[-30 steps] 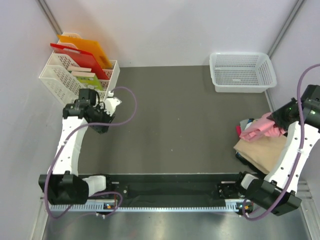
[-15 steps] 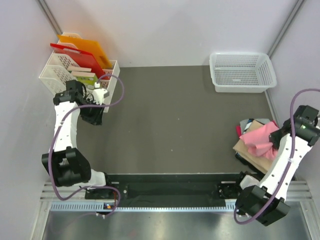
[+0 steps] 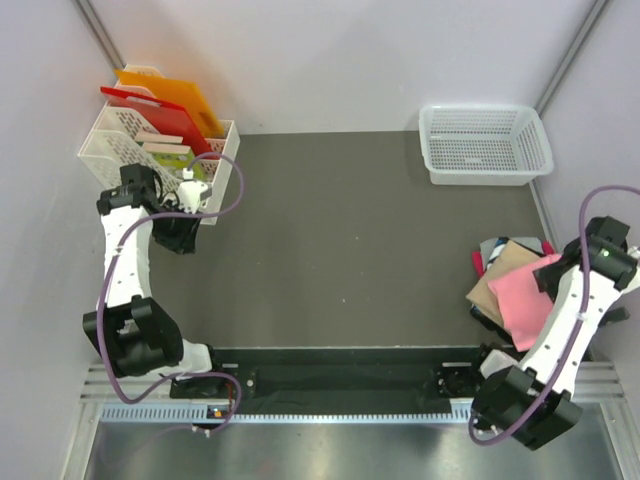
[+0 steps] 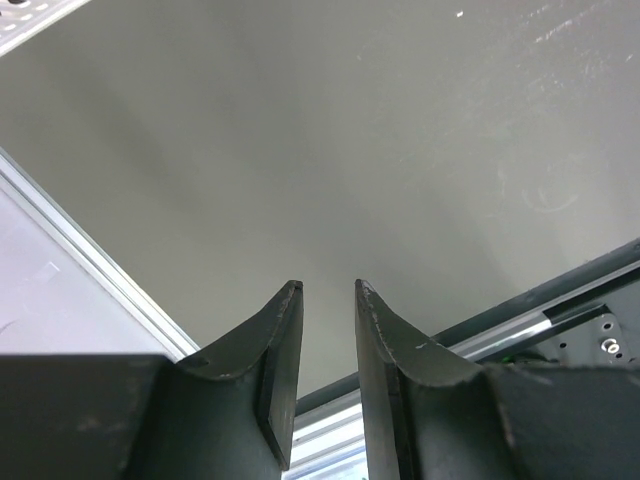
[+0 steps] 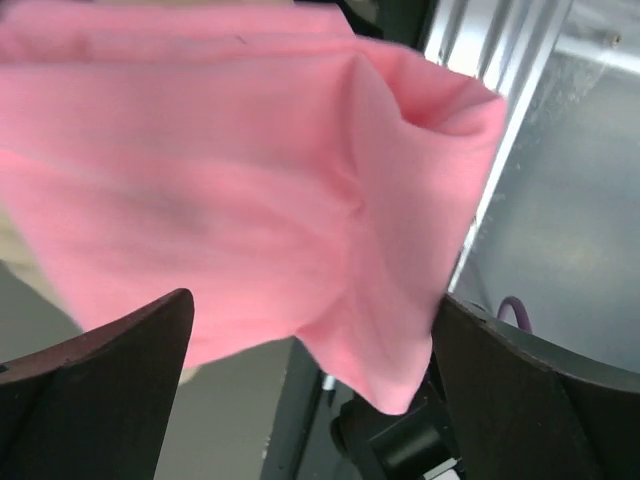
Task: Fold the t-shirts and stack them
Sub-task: Put the neatly folded tshirt into the corner of the board with the right arm
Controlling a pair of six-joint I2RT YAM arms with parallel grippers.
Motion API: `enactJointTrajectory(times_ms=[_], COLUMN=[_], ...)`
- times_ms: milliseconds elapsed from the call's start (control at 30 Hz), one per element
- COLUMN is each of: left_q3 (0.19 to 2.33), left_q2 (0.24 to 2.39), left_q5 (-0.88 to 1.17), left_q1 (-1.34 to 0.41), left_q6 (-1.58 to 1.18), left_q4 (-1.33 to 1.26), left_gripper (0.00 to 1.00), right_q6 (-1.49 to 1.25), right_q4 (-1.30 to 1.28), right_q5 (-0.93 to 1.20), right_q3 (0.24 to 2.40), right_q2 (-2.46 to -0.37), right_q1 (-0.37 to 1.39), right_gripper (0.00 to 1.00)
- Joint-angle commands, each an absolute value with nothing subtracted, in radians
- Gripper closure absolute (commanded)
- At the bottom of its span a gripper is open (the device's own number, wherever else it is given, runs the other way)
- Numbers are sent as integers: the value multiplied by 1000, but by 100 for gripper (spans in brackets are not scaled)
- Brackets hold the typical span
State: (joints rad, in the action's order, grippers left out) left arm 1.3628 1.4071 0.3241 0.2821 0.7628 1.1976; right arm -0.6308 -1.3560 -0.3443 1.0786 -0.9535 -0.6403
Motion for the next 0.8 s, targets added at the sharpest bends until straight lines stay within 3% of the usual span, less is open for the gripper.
enactJointTrajectory(times_ms=[0,133,233,500,767], left_q3=[1376,1400,1422,1468,1509], left_q2=[1391,1411,1416,1433,1445], left_q5=[347,353,354,341,318], left_q1=[299,301,301,299,301], left_q6=[810,816,815,810,782], left_q4=[1235,1259,1275,1310,1350], left_gripper=[67,67,67,66,66], right_q6=[-628,-601,-606,-629,-675], right_q4=[-1457,-1462,-1459,-1270,-1039], right_q5=[-368,-237,-94,72,34], right_q3=[1281,1471,1497,1183,1048], right_q2=[-1019,-996,-954,-913,-1103], right_q1=[-647,-649,-647,-647,-624], right_gripper=[0,0,0,0,0])
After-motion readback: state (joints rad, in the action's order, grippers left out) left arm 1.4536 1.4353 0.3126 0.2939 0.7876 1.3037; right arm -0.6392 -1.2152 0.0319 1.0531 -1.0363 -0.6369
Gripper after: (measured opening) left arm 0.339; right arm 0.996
